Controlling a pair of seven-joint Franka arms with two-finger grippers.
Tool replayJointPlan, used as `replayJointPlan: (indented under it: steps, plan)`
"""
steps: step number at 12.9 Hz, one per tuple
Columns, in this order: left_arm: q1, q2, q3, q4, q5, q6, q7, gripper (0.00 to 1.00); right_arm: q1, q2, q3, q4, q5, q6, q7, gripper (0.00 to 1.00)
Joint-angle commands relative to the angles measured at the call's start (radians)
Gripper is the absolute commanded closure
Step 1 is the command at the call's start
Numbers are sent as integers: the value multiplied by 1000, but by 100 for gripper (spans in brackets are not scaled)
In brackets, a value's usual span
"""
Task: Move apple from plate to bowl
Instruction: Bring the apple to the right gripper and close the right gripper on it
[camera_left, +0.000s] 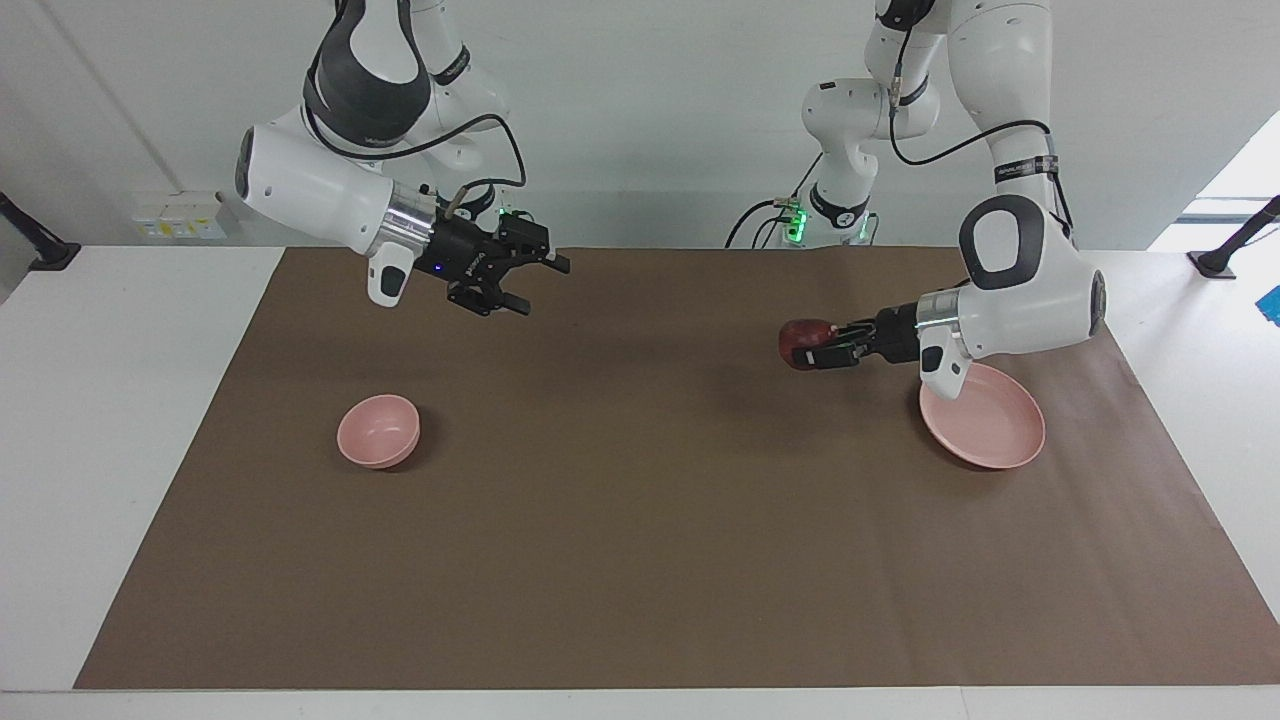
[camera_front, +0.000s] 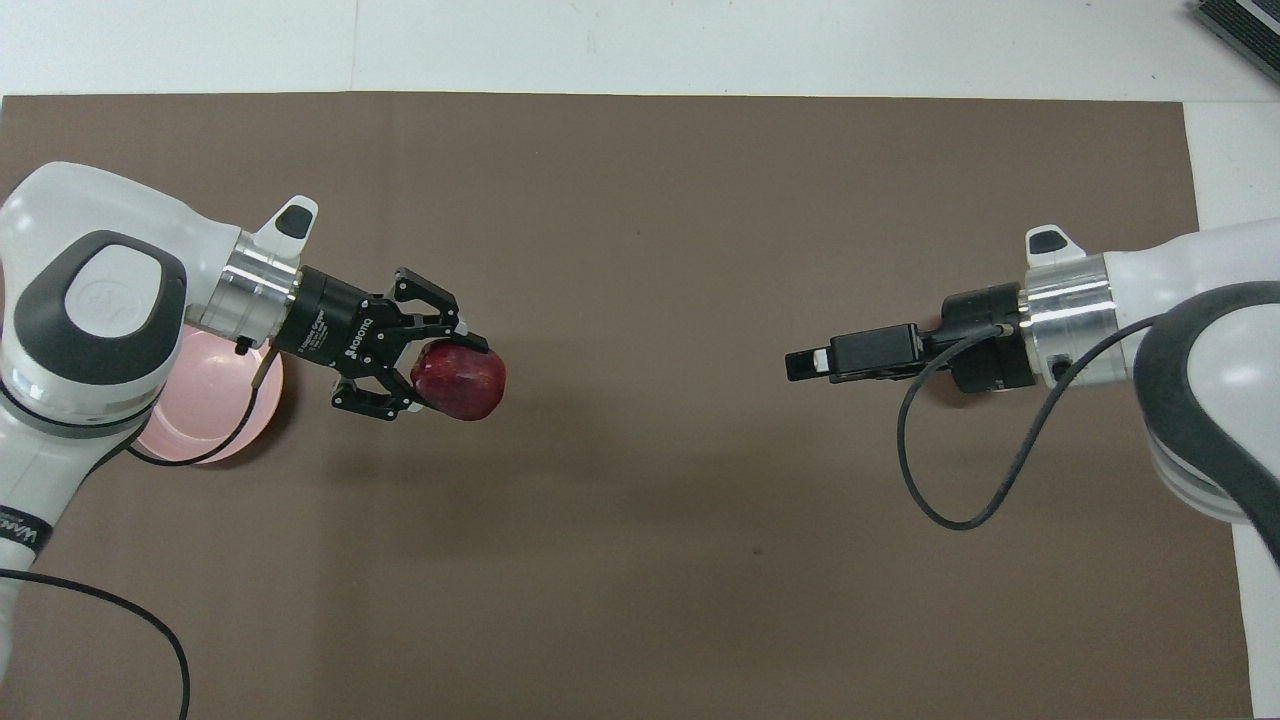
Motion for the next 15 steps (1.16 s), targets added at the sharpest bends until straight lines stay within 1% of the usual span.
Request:
replayJointPlan:
  steps: [1,3,4,7,9,11,13,15]
  plan:
    - [-58,-27,13,-22,-133,27,-156,100,27,-37,1,-63,84,59,-30,0]
    - [-83,-27,0,-25,-244,56,-270,100,51,-34,1,-91,153,91,-45,0]
    - [-86,-27,-26,-25,-269,78,-305,100,76,-34,1,-97,185,116,-40,0]
    - [-89,-35,-134,-42,-390,216,-356,100,79,-37,1,-100,234,114,22,0]
    - [-97,-39,-205,-59,-449,312,-381,100,79,-37,1,-100,251,110,79,0]
    - [-97,-50,-231,-68,-513,325,-381,100,79,-38,1,-100,259,91,79,0]
    - [-97,-52,-263,-68,-535,327,-381,100,73,-38,0,-100,259,87,81,0]
    - [-115,-59,-270,-79,-540,333,-381,100,64,-38,0,-100,258,74,79,0]
